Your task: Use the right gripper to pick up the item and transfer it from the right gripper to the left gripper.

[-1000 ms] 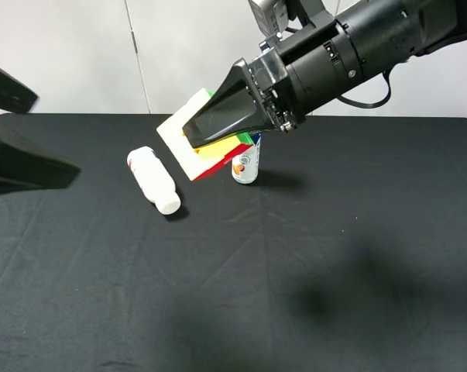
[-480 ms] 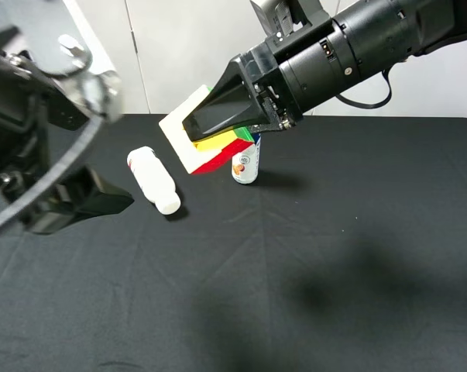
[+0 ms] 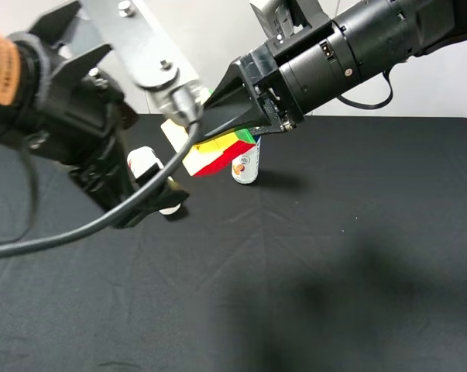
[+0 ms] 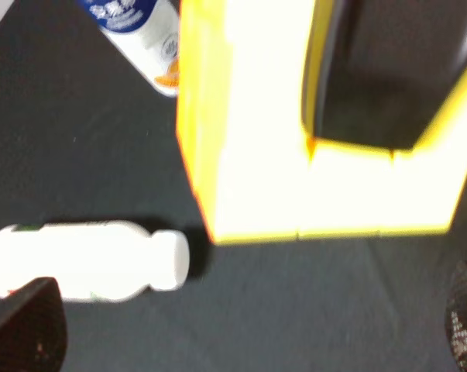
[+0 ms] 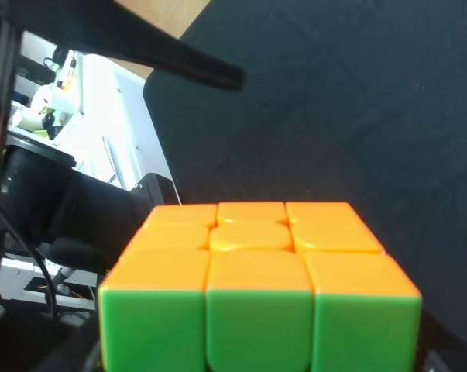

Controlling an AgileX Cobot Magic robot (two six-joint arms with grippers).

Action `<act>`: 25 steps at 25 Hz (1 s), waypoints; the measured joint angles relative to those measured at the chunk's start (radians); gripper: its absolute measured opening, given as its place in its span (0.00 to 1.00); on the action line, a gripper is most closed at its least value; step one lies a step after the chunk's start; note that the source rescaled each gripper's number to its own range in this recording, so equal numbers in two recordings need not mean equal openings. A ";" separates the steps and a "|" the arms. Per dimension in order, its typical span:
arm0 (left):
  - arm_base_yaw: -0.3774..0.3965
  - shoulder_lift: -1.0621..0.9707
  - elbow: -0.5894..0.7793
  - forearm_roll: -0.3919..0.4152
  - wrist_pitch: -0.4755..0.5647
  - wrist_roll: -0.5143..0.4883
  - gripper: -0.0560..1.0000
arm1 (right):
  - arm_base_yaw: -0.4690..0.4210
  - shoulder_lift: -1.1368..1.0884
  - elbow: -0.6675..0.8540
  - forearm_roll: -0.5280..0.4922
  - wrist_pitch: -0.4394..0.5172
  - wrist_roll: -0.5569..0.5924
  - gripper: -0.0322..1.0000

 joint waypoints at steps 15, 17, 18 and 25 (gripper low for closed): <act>0.000 0.108 -0.051 0.004 -0.113 -0.009 0.92 | 0.000 0.000 0.000 0.000 -0.020 0.093 0.03; -0.001 0.108 -0.051 0.004 -0.116 -0.009 0.89 | 0.000 0.000 0.000 0.000 -0.022 0.104 0.03; -0.001 0.108 -0.051 0.004 -0.117 -0.009 0.88 | 0.000 0.000 0.000 0.000 -0.022 0.105 0.03; -0.001 0.108 -0.055 0.004 -0.131 -0.009 0.63 | 0.000 0.000 0.000 0.000 -0.023 0.111 0.03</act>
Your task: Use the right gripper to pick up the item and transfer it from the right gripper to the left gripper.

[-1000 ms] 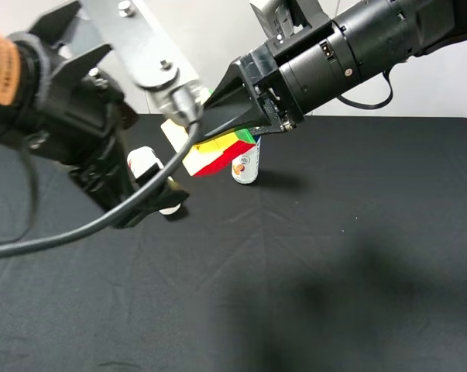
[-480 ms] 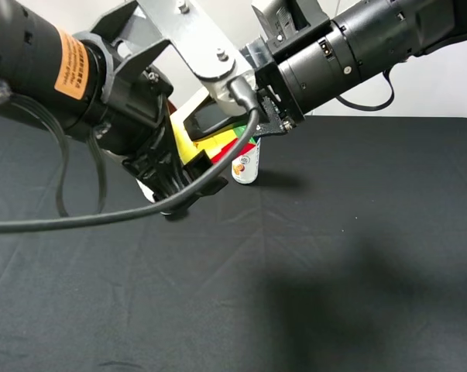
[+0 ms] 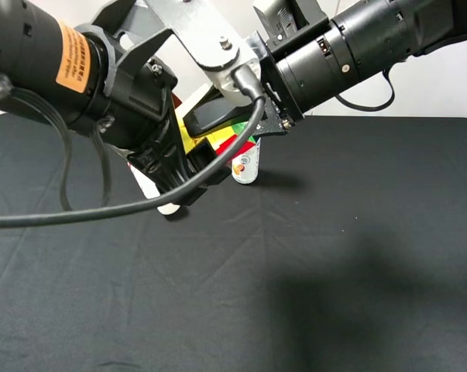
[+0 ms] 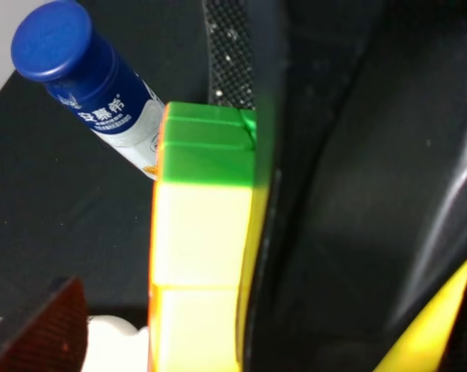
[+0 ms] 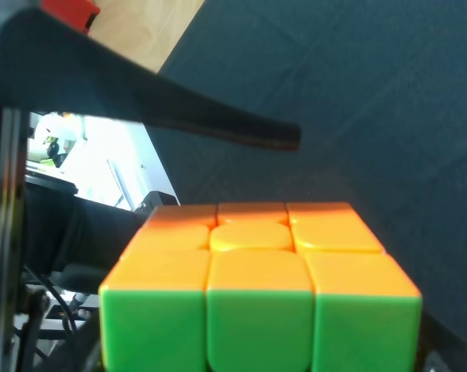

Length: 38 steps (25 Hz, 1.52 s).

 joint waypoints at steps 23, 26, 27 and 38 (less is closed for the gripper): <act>-0.002 0.000 0.000 -0.001 -0.014 0.001 0.05 | 0.000 0.000 0.000 -0.023 -0.002 0.009 0.91; -0.002 0.000 0.000 -0.001 -0.017 0.001 0.05 | 0.000 0.000 0.000 -0.030 -0.001 0.009 0.98; -0.002 0.000 0.000 -0.001 -0.017 0.001 0.05 | 0.000 0.000 0.000 -0.030 -0.001 0.009 0.99; -0.002 0.000 0.000 0.000 -0.017 0.001 0.05 | 0.000 0.000 -0.130 -0.143 0.068 0.043 0.99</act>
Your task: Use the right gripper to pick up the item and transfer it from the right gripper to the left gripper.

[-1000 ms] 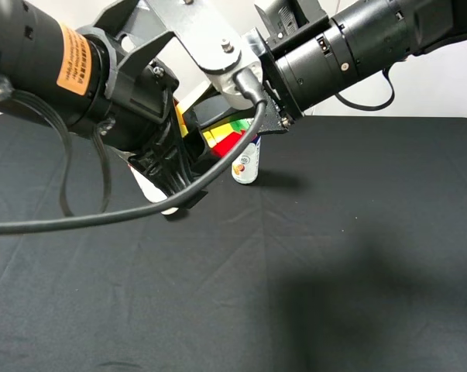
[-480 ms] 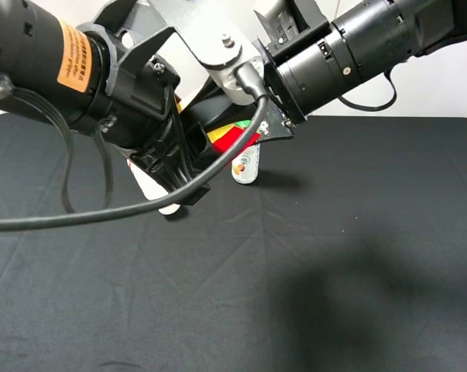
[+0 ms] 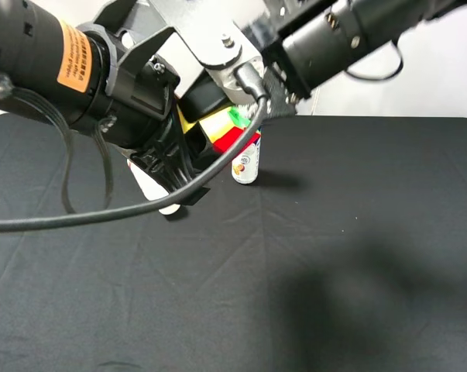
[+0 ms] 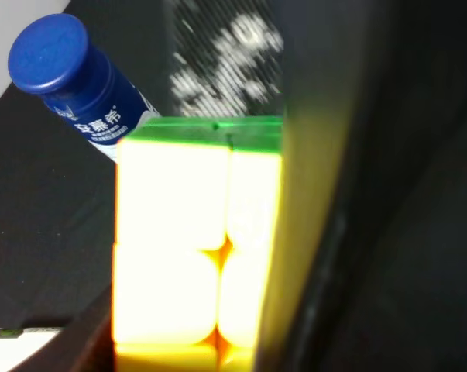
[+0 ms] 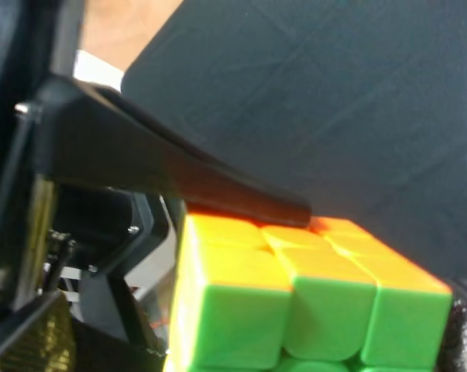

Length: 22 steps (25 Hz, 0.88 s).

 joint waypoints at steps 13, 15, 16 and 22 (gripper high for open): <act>0.000 0.000 0.000 0.000 0.000 0.000 0.05 | -0.012 0.000 -0.139 -0.187 0.115 0.062 0.99; 0.000 0.000 0.000 0.000 0.000 0.000 0.05 | -0.042 0.000 -0.139 -0.187 0.123 0.062 0.99; 0.000 0.000 0.000 0.000 0.000 0.000 0.05 | -0.060 0.000 -0.139 -0.184 0.127 0.062 0.99; 0.000 0.000 0.000 0.000 0.000 0.000 0.05 | -0.183 0.000 -0.139 -0.161 0.145 0.062 0.99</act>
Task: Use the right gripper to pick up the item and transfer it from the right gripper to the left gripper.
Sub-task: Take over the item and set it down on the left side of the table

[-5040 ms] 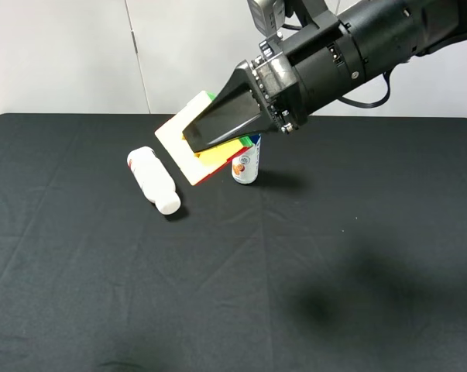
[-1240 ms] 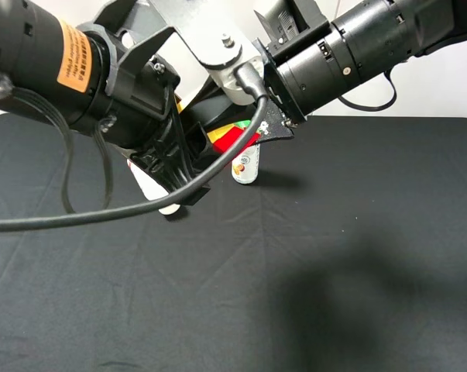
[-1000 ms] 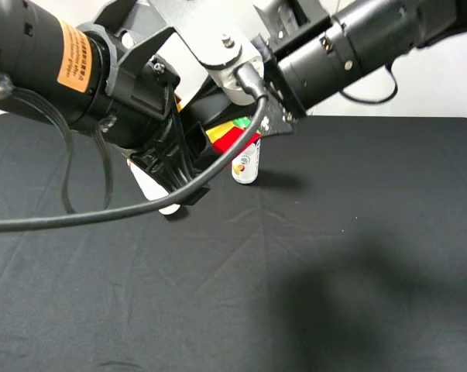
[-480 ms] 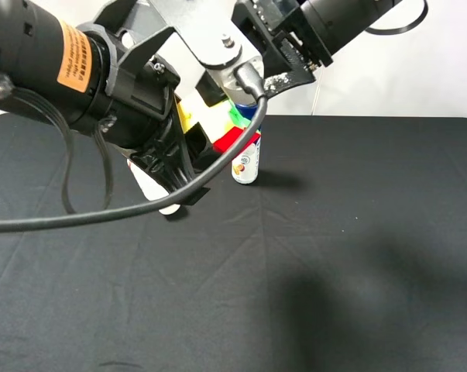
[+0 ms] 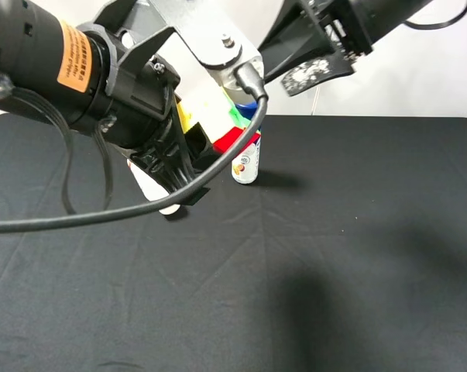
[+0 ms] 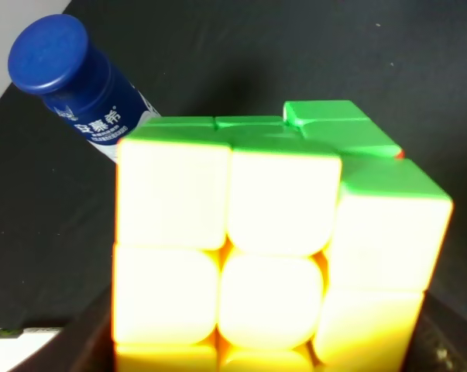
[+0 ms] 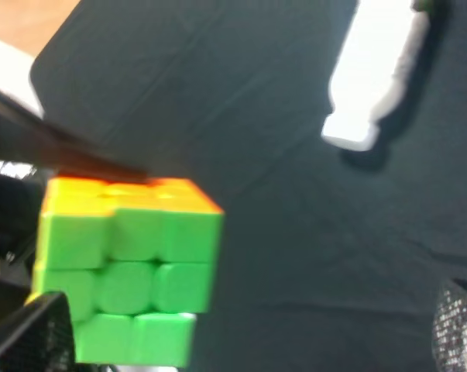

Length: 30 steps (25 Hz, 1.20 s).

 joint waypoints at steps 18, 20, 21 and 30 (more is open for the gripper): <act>0.000 0.000 0.000 0.000 0.000 0.000 0.05 | -0.073 -0.313 0.107 -0.498 0.006 0.269 0.99; 0.000 0.000 0.000 0.000 0.000 0.000 0.05 | -0.073 -0.386 0.149 -0.554 0.006 0.301 0.99; 0.000 0.000 0.000 0.000 0.000 0.000 0.05 | -0.073 -0.426 0.172 -0.576 0.006 0.320 0.99; 0.000 0.000 0.000 0.000 -0.001 0.000 0.05 | -0.073 -0.775 0.383 -0.654 0.008 0.411 0.99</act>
